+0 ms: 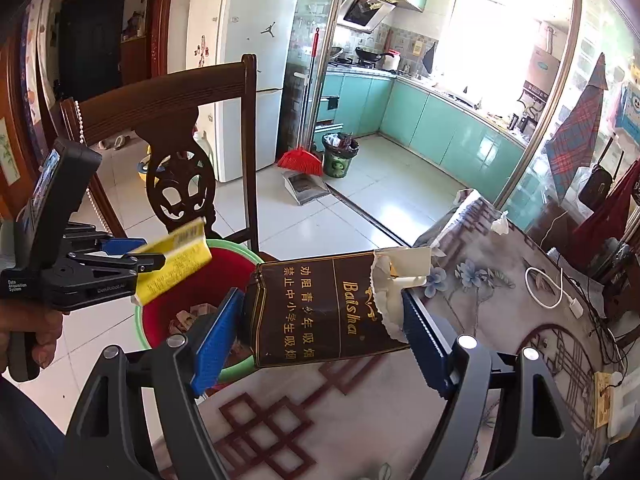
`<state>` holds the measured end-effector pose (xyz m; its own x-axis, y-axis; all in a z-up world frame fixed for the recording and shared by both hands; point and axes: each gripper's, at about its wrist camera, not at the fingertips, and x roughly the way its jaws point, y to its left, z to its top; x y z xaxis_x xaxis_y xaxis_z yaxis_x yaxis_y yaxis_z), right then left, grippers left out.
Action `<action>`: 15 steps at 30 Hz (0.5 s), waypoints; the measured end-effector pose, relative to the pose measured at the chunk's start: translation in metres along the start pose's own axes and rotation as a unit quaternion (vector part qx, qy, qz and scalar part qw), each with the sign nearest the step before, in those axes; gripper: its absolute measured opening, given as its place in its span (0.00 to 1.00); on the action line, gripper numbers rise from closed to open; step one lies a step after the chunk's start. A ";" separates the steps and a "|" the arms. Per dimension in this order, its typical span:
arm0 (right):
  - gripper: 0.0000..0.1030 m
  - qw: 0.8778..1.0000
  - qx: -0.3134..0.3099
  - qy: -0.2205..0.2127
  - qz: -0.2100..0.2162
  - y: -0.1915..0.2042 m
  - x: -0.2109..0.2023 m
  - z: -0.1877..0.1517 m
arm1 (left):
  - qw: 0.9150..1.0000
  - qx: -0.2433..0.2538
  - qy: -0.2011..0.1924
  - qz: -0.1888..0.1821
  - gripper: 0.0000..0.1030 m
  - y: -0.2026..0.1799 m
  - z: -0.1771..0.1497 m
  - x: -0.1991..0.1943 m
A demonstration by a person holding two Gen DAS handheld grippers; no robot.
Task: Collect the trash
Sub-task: 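Carry the yellow box and brown pack with both tools over the red bucket, then open the left tool over the bucket while the right tool releases the brown pack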
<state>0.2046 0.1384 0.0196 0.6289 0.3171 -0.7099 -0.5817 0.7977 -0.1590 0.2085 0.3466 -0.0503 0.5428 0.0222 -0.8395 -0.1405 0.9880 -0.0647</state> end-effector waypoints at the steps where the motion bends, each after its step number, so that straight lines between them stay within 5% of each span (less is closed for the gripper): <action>1: 0.74 1.000 -0.001 0.000 0.001 0.002 0.002 0.001 | 1.000 -0.001 -0.007 0.000 0.45 0.001 0.001 -0.003; 8: 0.74 1.000 -0.009 0.000 0.014 0.014 0.011 0.006 | 0.994 -0.029 -0.077 0.066 0.69 0.019 0.008 -0.040; 15: 0.74 0.999 -0.020 -0.002 0.041 0.037 0.025 0.014 | 0.973 -0.105 -0.168 0.120 0.88 0.055 0.004 -0.098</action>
<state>0.2061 0.1832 0.0056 0.5801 0.3821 -0.7194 -0.6516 0.7476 -0.1283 0.1507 0.3996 0.0302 0.7086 0.3315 -0.6228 -0.4433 0.8959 -0.0275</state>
